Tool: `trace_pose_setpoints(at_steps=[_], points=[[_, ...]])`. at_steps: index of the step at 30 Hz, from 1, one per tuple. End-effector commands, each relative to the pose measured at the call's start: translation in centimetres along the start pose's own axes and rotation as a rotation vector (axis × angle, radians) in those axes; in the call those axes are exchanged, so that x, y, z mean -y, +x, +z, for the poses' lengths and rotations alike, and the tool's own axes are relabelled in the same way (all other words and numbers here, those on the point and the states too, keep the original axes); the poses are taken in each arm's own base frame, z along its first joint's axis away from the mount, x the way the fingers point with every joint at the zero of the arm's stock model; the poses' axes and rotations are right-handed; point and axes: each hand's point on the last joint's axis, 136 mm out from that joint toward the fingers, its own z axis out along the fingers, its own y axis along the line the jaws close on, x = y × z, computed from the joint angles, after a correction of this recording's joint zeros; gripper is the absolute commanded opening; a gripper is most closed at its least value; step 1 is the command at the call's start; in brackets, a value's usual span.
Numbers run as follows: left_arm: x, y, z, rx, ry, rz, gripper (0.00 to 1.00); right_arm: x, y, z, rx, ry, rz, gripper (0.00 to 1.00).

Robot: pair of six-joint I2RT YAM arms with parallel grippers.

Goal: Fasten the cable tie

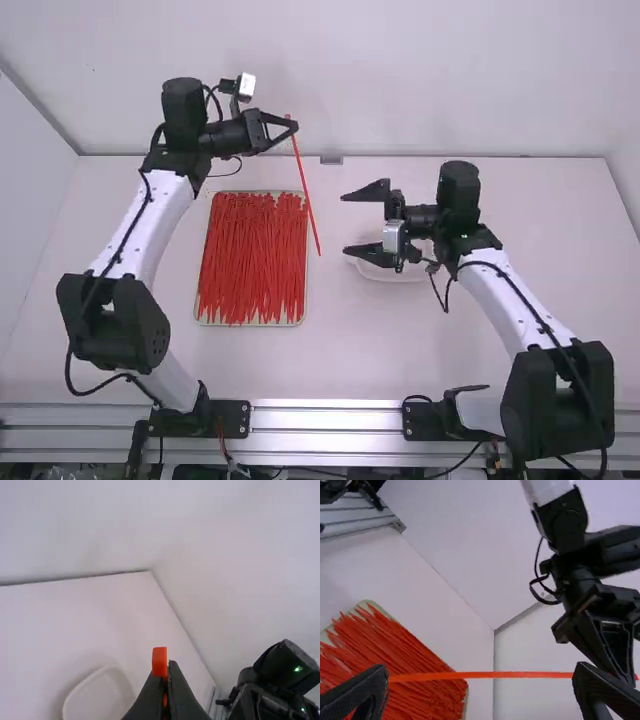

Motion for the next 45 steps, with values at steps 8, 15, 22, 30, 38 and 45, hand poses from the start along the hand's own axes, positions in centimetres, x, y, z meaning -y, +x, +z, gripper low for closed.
trace_pose_setpoints(at_steps=[8, 15, 22, 30, 38, 45], points=[[-1.0, 2.4, 0.2, -0.093, 0.019, -0.068, 0.01, -2.4, -0.2, 0.1, 0.058, -0.013, -0.208, 0.98], [-3.3, 5.5, 1.5, -0.175, 0.051, -0.197, 0.01, -2.5, -0.6, 0.0, 0.079, -0.015, -0.207, 0.98], [-2.7, 8.4, 2.3, -0.263, 0.136, -0.332, 0.02, -2.5, -1.1, 0.0, 0.108, -0.016, -0.208, 0.98], [-0.7, 11.0, 3.3, -0.377, 0.187, -0.528, 0.02, -2.9, -1.5, -0.1, 0.137, -0.018, -0.218, 0.98], [-1.2, 11.4, 3.5, -0.382, 0.151, -0.63, 0.02, -4.6, -1.3, 0.2, 0.149, -0.016, -0.312, 0.98], [-2.4, 10.7, 4.0, -0.326, 0.082, -0.672, 0.01, -6.0, -2.1, 1.5, 0.195, -0.033, -0.369, 0.98]])
